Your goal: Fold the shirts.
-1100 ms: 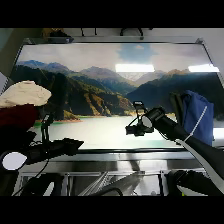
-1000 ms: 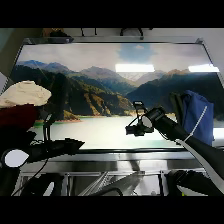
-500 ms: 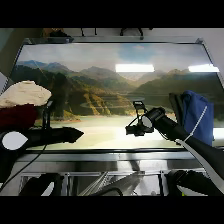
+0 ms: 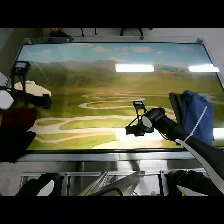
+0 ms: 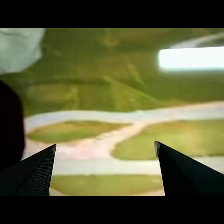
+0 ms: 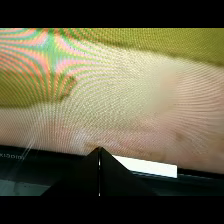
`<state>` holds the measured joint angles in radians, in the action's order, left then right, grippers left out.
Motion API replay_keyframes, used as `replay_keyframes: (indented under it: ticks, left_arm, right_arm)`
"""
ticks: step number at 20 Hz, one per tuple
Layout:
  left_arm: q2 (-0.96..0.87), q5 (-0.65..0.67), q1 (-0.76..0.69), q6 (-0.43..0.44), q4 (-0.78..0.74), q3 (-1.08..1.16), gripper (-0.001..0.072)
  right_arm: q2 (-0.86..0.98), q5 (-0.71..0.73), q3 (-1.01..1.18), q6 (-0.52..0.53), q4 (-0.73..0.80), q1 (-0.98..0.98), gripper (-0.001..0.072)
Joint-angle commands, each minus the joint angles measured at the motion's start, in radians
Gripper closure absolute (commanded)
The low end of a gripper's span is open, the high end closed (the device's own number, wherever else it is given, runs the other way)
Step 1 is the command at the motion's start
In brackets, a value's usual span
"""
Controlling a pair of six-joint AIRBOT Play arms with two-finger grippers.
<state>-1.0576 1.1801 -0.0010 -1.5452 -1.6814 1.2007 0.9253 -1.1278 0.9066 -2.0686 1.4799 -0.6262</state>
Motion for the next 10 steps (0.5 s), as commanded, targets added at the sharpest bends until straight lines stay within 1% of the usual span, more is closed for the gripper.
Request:
replay_keyframes:
  ticks: [1,3,6,10]
  left_arm:
    - [-0.242,-0.080,0.228,0.002,-0.123,0.166,0.0011]
    - [-0.384,-0.145,0.342,0.000,-0.117,0.254,0.0010]
    - [-0.583,-0.211,0.480,0.017,0.007,0.383,0.0011]
    - [-0.806,-0.258,0.582,0.022,0.101,0.550,0.0011]
  right_arm:
    - [0.003,0.006,0.000,0.000,0.000,-0.001,0.0693]
    - [0.006,0.005,-0.001,0.000,0.000,-0.001,0.0693]
    - [0.027,0.024,-0.001,0.000,0.008,-0.001,0.0691]
    - [0.093,0.028,-0.001,0.001,0.008,-0.001,0.0691]
